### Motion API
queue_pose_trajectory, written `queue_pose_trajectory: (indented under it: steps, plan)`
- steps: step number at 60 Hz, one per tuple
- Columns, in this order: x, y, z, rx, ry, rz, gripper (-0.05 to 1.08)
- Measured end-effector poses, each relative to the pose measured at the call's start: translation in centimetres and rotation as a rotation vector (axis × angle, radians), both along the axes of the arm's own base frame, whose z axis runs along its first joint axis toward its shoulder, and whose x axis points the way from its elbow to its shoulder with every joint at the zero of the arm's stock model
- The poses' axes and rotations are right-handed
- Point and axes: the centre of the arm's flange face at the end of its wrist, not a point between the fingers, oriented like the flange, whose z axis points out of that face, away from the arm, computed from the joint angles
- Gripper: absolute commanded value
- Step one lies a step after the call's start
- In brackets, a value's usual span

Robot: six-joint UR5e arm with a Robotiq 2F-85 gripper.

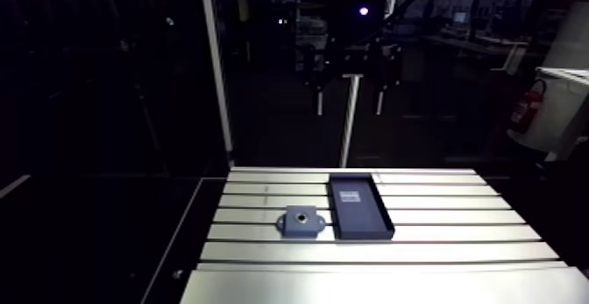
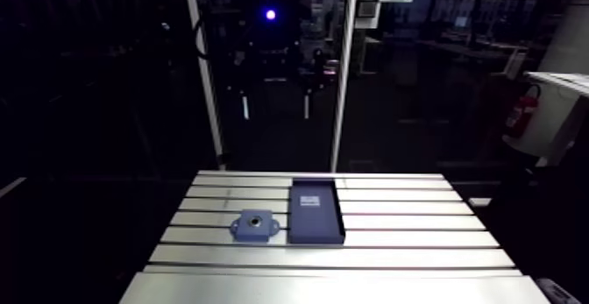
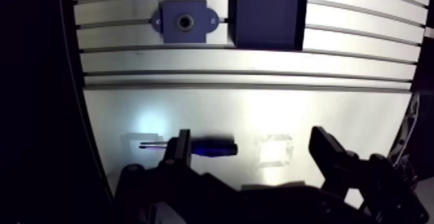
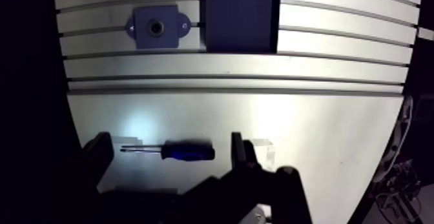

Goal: Pick up the bearing and press it into the housing until flush.

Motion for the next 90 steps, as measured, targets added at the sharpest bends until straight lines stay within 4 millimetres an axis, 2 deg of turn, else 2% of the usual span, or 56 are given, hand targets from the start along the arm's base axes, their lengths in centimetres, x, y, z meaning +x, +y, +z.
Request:
queue_pose_trajectory:
  steps: [11,20,45,90]
  plan:
    - [0.1,0.4,2.2,-0.007,0.007,0.001,0.01]
    - [0.2,0.6,3.1,-0.01,0.008,0.006,0.01]
    - [0.0,1.6,3.9,-0.012,0.021,0.01,0.01]
    - [0.2,1.2,4.2,-0.01,0.029,0.017,0.01]
